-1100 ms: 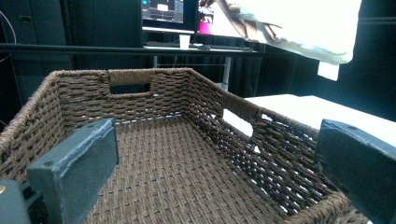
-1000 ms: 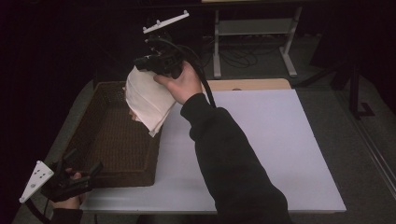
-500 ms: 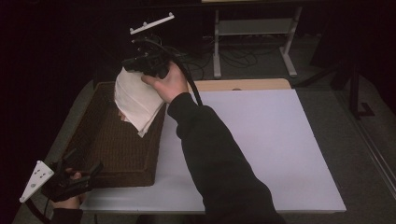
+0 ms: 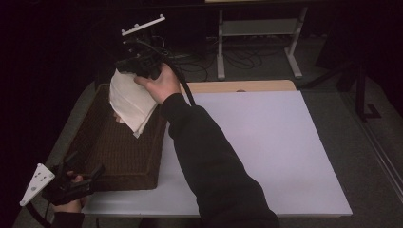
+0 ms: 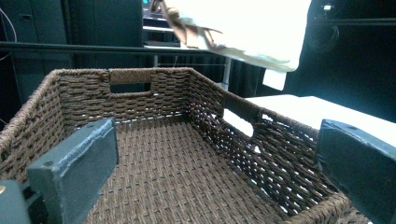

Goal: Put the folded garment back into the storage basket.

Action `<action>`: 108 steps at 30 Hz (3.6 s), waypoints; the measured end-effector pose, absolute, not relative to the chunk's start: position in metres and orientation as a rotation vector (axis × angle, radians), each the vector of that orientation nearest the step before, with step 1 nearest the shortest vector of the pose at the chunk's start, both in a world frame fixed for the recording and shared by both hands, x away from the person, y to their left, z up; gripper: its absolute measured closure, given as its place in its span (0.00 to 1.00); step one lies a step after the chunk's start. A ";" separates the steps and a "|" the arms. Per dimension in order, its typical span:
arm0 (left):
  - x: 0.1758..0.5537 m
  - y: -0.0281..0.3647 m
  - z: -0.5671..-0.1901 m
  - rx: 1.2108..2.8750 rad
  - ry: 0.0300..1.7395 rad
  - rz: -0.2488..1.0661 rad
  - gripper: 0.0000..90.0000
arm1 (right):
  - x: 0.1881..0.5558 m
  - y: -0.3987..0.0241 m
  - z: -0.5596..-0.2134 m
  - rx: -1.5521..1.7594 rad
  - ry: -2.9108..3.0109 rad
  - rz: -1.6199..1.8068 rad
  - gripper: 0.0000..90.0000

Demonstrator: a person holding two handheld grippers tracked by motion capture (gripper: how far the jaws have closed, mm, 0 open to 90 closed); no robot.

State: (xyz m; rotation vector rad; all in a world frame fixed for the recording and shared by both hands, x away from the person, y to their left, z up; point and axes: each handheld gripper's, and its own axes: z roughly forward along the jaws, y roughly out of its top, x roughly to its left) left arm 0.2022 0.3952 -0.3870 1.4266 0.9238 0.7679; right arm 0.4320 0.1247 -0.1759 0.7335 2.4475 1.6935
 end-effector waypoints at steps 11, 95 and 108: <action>0.202 0.395 -0.387 1.426 0.922 0.766 0.00 | 0.434 0.154 -0.187 0.702 2.493 1.692 0.96; 0.199 0.394 -0.386 1.436 0.919 0.796 0.00 | 0.417 0.012 -0.266 0.882 2.485 1.582 0.00; 0.199 0.394 -0.387 1.439 0.921 0.801 0.00 | 0.409 -0.018 -0.276 0.929 2.462 1.569 0.00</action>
